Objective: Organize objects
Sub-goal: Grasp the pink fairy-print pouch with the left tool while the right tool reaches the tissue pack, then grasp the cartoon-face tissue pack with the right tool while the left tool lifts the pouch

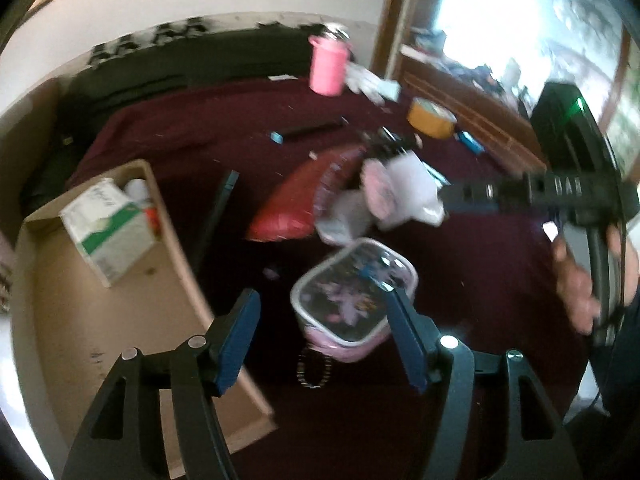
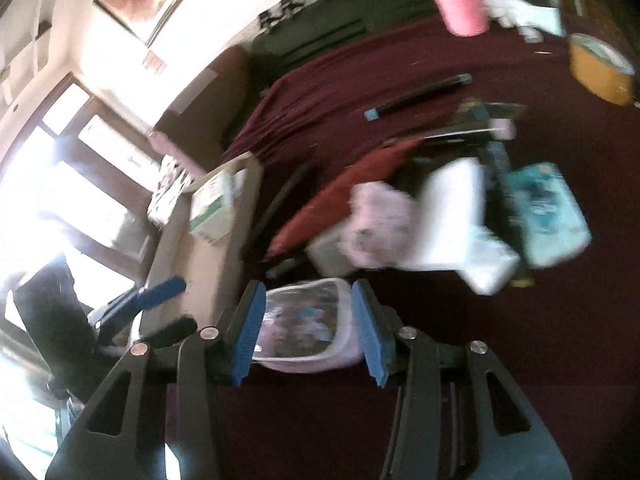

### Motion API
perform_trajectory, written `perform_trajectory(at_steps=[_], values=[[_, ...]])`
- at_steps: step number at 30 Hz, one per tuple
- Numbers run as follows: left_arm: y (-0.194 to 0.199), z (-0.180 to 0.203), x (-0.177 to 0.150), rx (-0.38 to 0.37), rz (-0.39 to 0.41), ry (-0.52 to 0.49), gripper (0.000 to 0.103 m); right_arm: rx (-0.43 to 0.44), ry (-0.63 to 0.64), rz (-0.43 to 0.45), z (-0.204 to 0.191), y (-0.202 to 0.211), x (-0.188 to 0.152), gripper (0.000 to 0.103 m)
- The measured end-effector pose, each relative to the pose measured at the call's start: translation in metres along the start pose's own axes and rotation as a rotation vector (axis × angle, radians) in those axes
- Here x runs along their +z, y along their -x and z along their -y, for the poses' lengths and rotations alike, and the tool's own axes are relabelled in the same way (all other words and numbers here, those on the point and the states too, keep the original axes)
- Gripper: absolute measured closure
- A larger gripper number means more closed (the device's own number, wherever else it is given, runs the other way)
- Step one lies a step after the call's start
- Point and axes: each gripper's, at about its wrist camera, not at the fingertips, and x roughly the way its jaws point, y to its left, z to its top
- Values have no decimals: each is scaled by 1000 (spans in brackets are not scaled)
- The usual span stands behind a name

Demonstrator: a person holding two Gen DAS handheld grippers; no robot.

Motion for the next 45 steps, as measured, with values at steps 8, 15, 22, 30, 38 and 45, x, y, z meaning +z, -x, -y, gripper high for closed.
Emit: perform_trajectory(at_steps=[8,15,22,30,38,45], values=[[-36,21,5,15,-102,-120,43,-33,-103,89,67,21,12,55],[-57,15,20,-19,-133,-104,36,11,-185,115,107,21,12,55],[-67,23,18,-108,-139,-40,26,18,-245,156,128,29,13,55],[-59,73,1,-155,-173,-80,25,16,-275,173,137,34,13,47],[-50,104,-12,-230,-220,-193,23,13,-278,175,140,34,15,47],[-48,105,-11,-235,-257,-249,22,13,-264,175,139,35,15,47]])
